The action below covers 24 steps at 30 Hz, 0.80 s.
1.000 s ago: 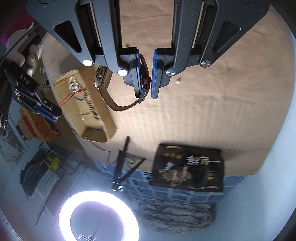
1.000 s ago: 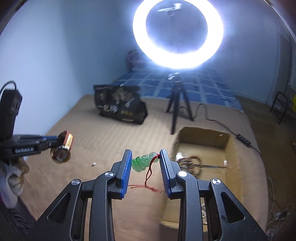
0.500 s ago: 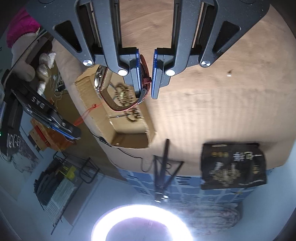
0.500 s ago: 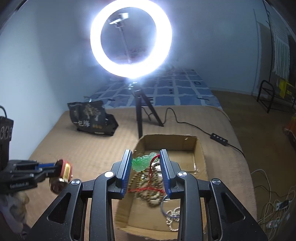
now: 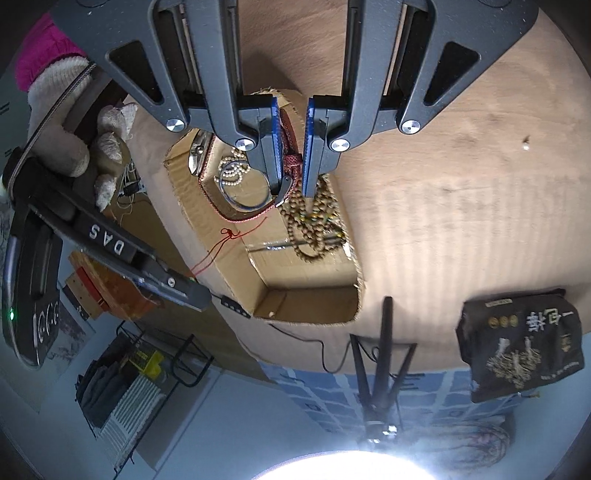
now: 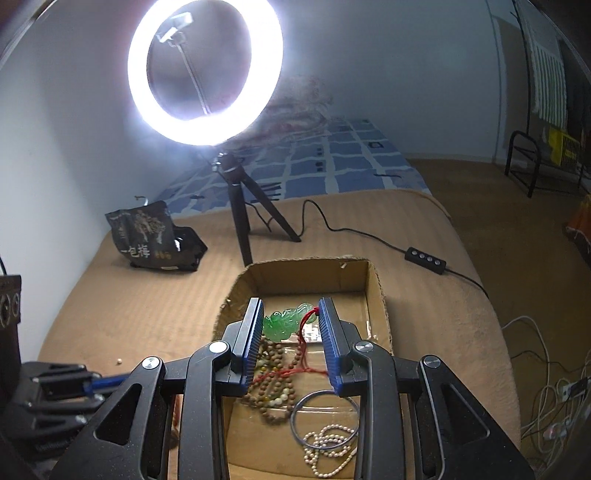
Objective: Organize jewelry
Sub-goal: 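Carry the watch in left tool and pendant in right tool over the box, then open left tool to drop the watch while right tool releases the pendant into the box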
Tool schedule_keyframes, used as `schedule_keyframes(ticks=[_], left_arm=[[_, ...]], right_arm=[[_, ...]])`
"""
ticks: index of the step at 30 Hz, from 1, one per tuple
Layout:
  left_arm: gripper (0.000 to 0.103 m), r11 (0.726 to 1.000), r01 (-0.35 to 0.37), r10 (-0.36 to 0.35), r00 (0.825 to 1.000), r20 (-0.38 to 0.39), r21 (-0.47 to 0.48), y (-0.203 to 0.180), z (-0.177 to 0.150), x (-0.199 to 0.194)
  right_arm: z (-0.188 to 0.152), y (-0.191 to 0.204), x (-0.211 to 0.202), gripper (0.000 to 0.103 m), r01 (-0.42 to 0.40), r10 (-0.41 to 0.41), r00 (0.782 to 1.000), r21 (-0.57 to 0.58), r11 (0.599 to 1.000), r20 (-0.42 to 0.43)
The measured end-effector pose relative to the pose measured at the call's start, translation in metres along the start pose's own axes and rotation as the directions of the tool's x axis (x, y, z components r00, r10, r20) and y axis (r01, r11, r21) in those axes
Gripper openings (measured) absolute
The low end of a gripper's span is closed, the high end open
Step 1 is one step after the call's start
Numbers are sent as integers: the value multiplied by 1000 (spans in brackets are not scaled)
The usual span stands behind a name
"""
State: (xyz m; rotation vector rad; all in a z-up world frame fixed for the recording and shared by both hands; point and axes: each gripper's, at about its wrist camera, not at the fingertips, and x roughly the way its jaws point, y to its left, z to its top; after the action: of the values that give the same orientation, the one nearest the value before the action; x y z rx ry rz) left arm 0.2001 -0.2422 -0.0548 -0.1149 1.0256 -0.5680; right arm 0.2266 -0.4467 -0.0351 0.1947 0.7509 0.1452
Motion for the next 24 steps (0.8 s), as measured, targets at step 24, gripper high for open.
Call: schedule_keyframes(ticks=[24], left_arm=[[29,999,-23,24,999,-43,31,-10,-5,27]], right_arm=[[1,-27,14,58,31,-31,999,130,991,-8]])
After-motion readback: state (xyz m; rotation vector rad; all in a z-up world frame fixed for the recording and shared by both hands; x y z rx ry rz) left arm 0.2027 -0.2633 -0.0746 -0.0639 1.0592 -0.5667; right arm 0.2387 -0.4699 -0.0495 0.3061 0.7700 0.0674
